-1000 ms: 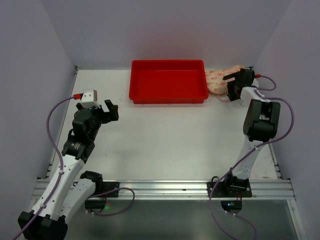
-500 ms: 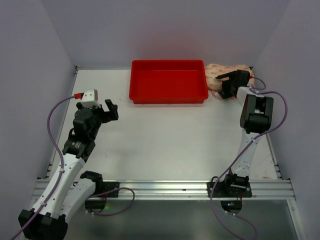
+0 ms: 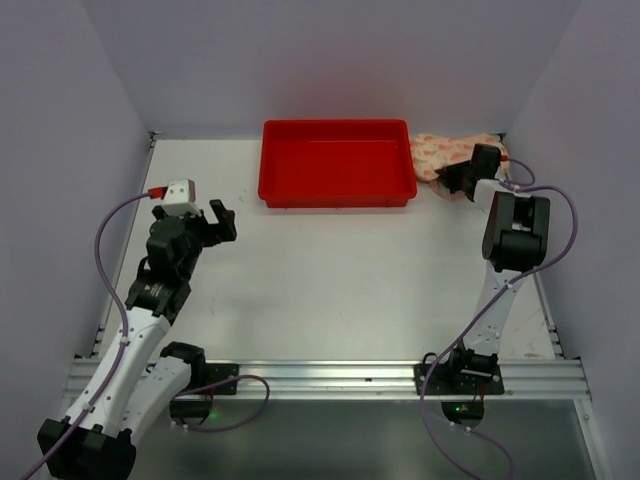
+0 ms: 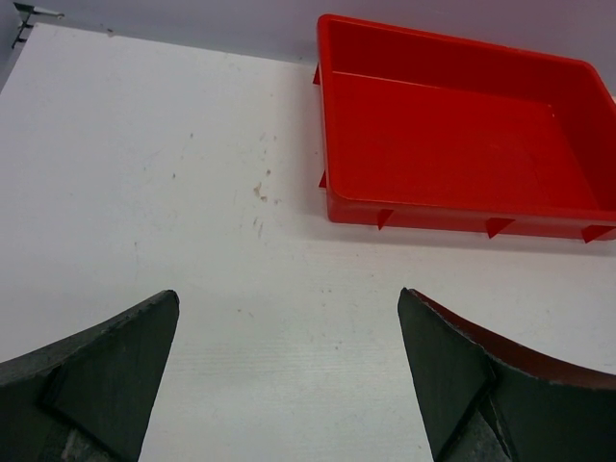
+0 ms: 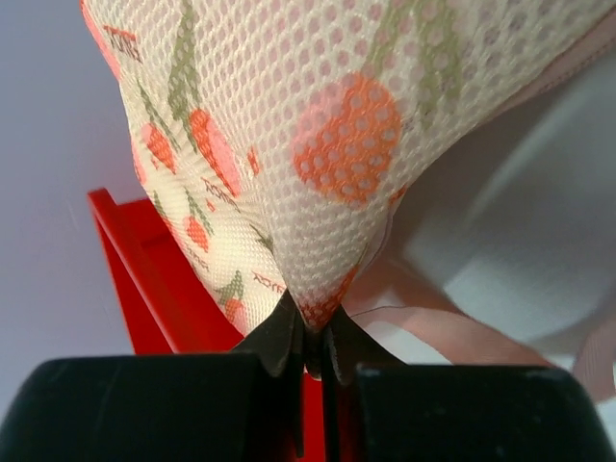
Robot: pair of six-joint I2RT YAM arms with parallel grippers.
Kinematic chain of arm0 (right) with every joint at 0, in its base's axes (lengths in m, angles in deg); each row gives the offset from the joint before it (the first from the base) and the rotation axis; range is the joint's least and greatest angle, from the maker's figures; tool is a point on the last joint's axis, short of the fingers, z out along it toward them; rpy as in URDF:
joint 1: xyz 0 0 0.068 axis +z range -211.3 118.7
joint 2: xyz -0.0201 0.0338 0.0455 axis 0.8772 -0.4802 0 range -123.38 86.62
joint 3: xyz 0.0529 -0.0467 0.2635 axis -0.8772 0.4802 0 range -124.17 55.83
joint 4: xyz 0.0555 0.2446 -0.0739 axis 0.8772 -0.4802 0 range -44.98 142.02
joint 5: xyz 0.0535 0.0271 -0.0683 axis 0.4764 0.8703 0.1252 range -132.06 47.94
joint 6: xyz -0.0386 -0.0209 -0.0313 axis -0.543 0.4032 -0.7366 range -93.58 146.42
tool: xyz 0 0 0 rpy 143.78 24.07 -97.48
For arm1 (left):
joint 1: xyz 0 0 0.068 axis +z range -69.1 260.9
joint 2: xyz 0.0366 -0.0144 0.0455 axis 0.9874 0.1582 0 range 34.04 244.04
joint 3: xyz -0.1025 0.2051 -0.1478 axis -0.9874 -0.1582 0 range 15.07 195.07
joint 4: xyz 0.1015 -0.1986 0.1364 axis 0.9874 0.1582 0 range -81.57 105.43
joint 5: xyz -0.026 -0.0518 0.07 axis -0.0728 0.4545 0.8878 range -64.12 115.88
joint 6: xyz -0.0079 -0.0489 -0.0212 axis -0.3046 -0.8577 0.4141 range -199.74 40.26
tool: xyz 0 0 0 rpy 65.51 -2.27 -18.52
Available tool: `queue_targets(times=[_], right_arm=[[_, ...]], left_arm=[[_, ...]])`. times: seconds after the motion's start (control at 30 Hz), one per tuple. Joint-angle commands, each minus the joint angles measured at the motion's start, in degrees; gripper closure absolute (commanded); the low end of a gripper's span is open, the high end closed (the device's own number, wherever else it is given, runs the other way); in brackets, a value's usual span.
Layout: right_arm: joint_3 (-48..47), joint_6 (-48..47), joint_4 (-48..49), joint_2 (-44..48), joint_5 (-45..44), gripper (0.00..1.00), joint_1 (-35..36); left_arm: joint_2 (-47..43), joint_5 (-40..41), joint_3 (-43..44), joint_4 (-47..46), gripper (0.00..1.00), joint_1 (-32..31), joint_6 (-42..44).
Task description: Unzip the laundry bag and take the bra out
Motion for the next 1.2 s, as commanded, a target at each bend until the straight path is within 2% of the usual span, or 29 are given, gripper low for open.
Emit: queue_targets(times=[0.0,0.17,0.33,0.43,0.47,0.53,0.63,0.67,0.73,0.8,0.93,1.03,1.1,1.13,1.17], right_arm=[[6.0,-2.5,3.8,12.7,-6.9,1.00,0.3],[14.7,-7.9,0.7,30.6,-17.0,1.00,2.6],[21.4,-16.0,-1.0,44.8,-18.5,1.00,2.8],[22.8,-23.1,-5.3,51.6,-10.4,1.00,3.0],[23.7,-24.8,-6.0,53.1,-2.8,1.00,3.3],[25.3,-29.8,-7.6,57.9,3.4,1.00,4.9],[28.6,-36.2,-10.5,62.2,13.6,1.00,11.0],[30.2,-37.7,-11.1,64.5,15.4,1.00,15.9],[31.9,-41.1,-13.4,66.7,19.8,1.00,21.0],[33.3,-43.9,-14.2,67.5,23.5,1.00,29.0],[37.6,-48.3,-15.4,67.4,25.8,1.00,42.5],[41.4,-48.8,-13.3,64.8,27.1,1.00,45.6],[42.2,-47.9,-13.7,59.6,27.6,1.00,46.0],[42.2,-47.4,-14.3,57.7,27.1,0.96,46.1],[41.9,-47.1,-15.1,55.8,25.0,0.87,46.0]], left_arm=[[-1.4,0.4,-0.1,-2.5,0.00,0.5,1.0],[-2.4,0.3,-0.1,-1.9,0.00,0.4,0.6],[-2.9,-0.9,0.4,-1.3,0.00,0.4,-0.2],[-3.0,-1.5,1.6,0.2,0.00,0.4,-0.4],[-2.9,-1.8,2.0,0.7,0.00,0.3,-0.4],[-2.9,-2.6,3.4,2.5,0.00,0.3,-0.4],[-2.9,-4.3,5.1,4.8,0.00,0.2,-0.5],[-2.9,-4.8,5.8,5.5,0.00,0.2,-0.5],[-2.8,-6.8,6.4,7.5,0.00,0.2,-0.6],[-2.7,-8.6,7.1,8.7,0.00,0.2,-0.5],[-3.2,-8.2,7.5,12.9,0.00,0.2,-0.5],[-4.0,-9.7,6.8,14.1,0.00,0.2,-1.1],[-4.0,-12.2,5.9,14.2,0.00,0.2,-1.7],[-3.8,-12.7,5.6,14.2,0.00,0.2,-1.9],[-3.2,-13.5,5.3,14.3,0.00,0.2,-2.2]])
